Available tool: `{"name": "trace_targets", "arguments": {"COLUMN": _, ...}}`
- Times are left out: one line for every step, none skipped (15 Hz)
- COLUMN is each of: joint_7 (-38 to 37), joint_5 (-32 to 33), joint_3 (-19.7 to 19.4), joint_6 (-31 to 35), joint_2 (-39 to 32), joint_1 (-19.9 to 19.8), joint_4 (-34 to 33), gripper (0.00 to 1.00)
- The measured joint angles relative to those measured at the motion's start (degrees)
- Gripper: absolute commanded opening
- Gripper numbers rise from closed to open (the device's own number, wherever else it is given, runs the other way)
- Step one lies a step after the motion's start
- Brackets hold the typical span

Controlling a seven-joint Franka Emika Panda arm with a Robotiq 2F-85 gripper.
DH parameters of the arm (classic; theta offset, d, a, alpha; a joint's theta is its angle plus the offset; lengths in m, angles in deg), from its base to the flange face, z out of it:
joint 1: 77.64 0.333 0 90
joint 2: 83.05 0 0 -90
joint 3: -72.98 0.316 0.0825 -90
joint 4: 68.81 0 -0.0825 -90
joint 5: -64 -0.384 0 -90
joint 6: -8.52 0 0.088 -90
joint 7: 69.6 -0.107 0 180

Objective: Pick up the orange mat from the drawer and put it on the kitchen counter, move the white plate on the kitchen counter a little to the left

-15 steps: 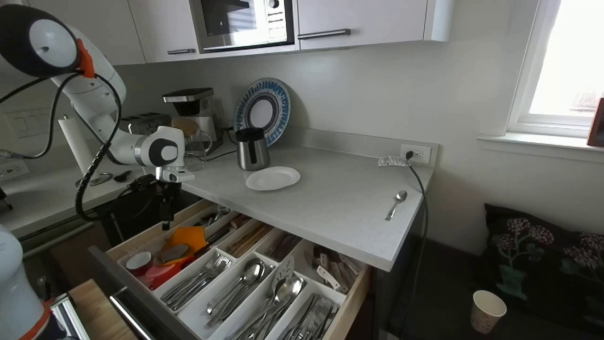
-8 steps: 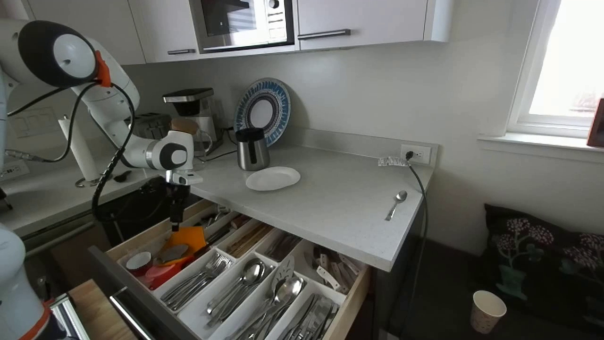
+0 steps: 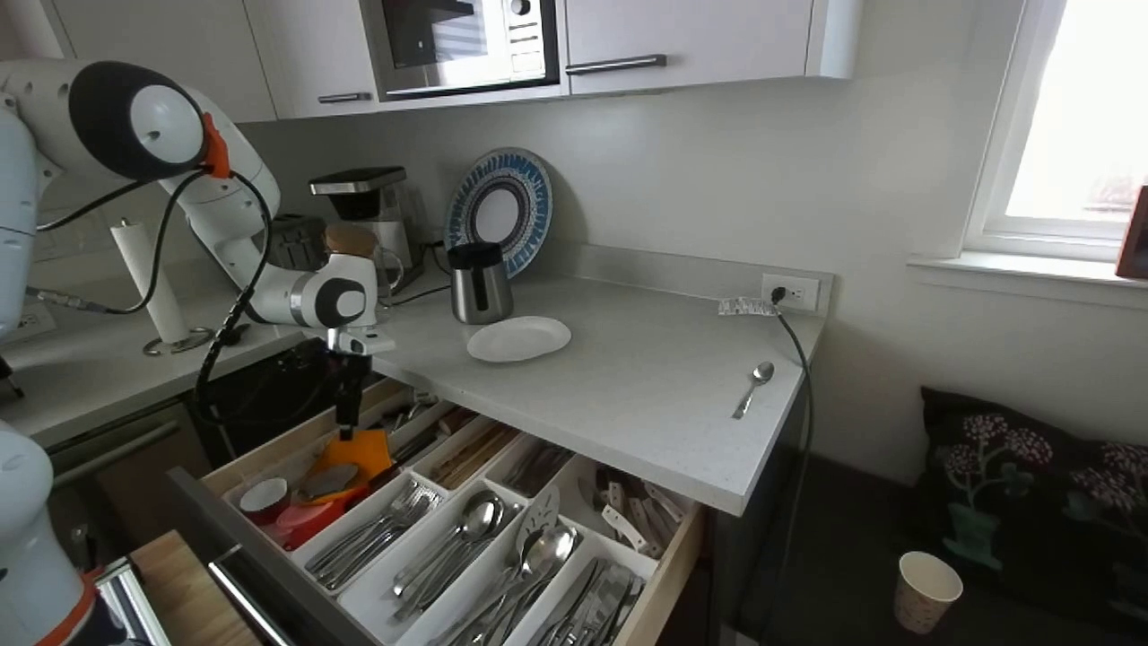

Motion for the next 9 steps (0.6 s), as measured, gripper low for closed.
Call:
{"name": "trace_targets", "arguments": {"joint_7": -0.1, "joint_5": 0.0, "joint_3": -0.2, "joint_6": 0.0, "joint_2": -0.5, "joint_1": 0.3, "joint_4": -0.4, "gripper": 0.67}}
{"name": "trace_targets", "arguments": {"joint_7": -0.2, "joint_5": 0.0, "joint_3": -0.4, "joint_6": 0.0, "joint_2": -1.0, "joint_1": 0.5, "joint_4": -0.6, "gripper": 0.67}}
{"name": "trace_targets", "arguments": {"joint_7": -0.4, "joint_5": 0.0, "joint_3": -0.5, "joint_6": 0.0, "joint_2": -1.4, "joint_1": 0.7, "joint_4": -0.8, "gripper": 0.57}}
{"name": "trace_targets", "arguments": {"joint_7": -0.5, "joint_5": 0.0, "joint_3": -0.7, "joint_6": 0.0, "joint_2": -1.8, "joint_1": 0.9, "joint_4": -1.0, "gripper": 0.54}}
{"name": "trace_targets", "arguments": {"joint_7": -0.6, "joint_5": 0.0, "joint_3": -0.8, "joint_6": 0.0, "joint_2": -2.1, "joint_1": 1.0, "joint_4": -1.1, "gripper": 0.46}}
{"name": "trace_targets", "arguments": {"joint_7": -0.7, "joint_5": 0.0, "joint_3": -0.9, "joint_6": 0.0, "joint_2": -2.3, "joint_1": 1.1, "joint_4": -1.2, "gripper": 0.33}}
{"name": "trace_targets", "arguments": {"joint_7": -0.7, "joint_5": 0.0, "joint_3": -1.0, "joint_6": 0.0, "joint_2": -2.4, "joint_1": 1.2, "joint_4": -1.4, "gripper": 0.26}}
{"name": "trace_targets", "arguments": {"joint_7": -0.8, "joint_5": 0.0, "joint_3": -1.1, "joint_6": 0.0, "joint_2": -2.4, "joint_1": 1.2, "joint_4": -1.5, "gripper": 0.27}}
{"name": "trace_targets", "arguments": {"joint_7": -0.8, "joint_5": 0.0, "joint_3": -1.2, "joint_6": 0.0, "joint_2": -2.4, "joint_1": 1.3, "joint_4": -1.6, "gripper": 0.22}}
